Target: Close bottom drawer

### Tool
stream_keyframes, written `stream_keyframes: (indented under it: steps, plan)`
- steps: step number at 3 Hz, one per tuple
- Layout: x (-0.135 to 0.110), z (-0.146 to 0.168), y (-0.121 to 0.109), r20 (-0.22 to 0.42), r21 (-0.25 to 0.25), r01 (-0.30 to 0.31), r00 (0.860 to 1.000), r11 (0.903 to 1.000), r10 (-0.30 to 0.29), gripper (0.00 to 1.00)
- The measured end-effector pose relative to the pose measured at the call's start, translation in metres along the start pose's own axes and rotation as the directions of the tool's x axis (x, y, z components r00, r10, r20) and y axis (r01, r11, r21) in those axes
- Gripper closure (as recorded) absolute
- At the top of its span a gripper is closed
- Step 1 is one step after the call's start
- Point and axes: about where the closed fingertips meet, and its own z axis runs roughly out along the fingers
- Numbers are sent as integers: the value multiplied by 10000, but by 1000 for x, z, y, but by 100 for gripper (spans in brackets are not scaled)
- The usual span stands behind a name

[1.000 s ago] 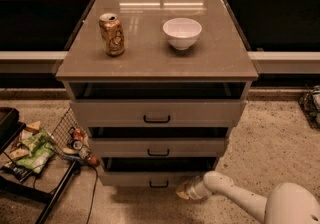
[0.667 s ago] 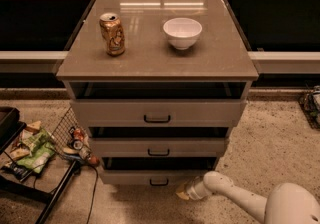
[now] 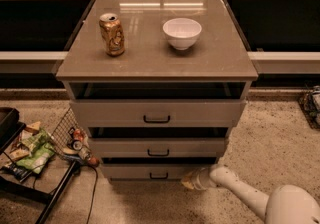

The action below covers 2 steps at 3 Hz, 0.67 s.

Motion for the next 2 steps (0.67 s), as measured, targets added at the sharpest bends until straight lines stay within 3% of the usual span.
stream_keyframes:
  steps: [1, 2]
  plan:
    - [-4, -16, -36, 442, 827, -96, 9990, 9965, 59, 100]
    - [-1, -25, -44, 547, 1141, -166, 9985, 9933, 105, 100]
